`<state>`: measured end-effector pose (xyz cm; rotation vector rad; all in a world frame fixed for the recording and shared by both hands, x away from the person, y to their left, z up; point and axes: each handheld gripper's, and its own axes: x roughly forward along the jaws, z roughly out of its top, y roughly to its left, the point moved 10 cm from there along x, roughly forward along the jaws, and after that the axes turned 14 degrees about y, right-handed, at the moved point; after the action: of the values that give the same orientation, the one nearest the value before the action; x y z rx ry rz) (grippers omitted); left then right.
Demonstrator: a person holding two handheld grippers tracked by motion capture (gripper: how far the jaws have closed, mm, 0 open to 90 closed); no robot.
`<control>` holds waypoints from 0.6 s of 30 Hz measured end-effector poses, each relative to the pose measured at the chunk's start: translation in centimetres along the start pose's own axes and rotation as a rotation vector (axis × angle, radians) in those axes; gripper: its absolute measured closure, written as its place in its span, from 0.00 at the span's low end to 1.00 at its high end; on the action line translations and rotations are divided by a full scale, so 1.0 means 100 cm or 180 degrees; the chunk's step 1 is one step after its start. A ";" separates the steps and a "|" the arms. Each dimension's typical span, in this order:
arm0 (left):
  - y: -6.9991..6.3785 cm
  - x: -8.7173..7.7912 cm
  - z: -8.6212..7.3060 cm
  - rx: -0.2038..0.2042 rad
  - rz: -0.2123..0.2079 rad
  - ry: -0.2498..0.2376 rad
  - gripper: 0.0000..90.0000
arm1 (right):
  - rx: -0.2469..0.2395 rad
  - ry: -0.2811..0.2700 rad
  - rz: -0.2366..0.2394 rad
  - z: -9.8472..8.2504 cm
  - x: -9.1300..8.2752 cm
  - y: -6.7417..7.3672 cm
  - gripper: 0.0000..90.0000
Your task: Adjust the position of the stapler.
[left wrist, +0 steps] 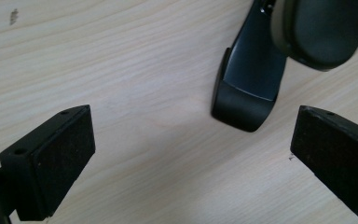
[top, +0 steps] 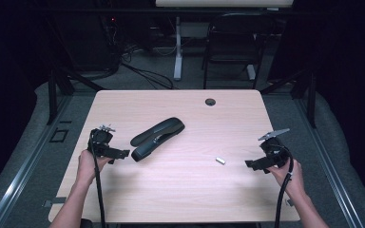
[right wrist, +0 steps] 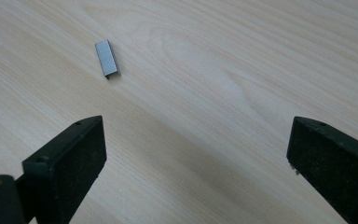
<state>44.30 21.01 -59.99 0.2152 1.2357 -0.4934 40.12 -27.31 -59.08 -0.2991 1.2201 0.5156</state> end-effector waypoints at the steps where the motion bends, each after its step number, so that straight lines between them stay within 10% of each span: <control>1: -0.002 0.000 0.002 0.0005 -0.0022 -0.0020 0.00 | -0.0021 0.0016 -0.0030 0.000 0.000 -0.001 0.05; 18: -0.028 -0.005 0.030 0.0231 -0.0269 -0.0244 0.00 | -0.0001 0.0114 0.0016 0.001 0.004 0.001 0.03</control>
<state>45.37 17.45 -58.27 0.2045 1.1565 -0.6150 40.21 -27.10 -59.44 -0.3069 1.2559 0.5167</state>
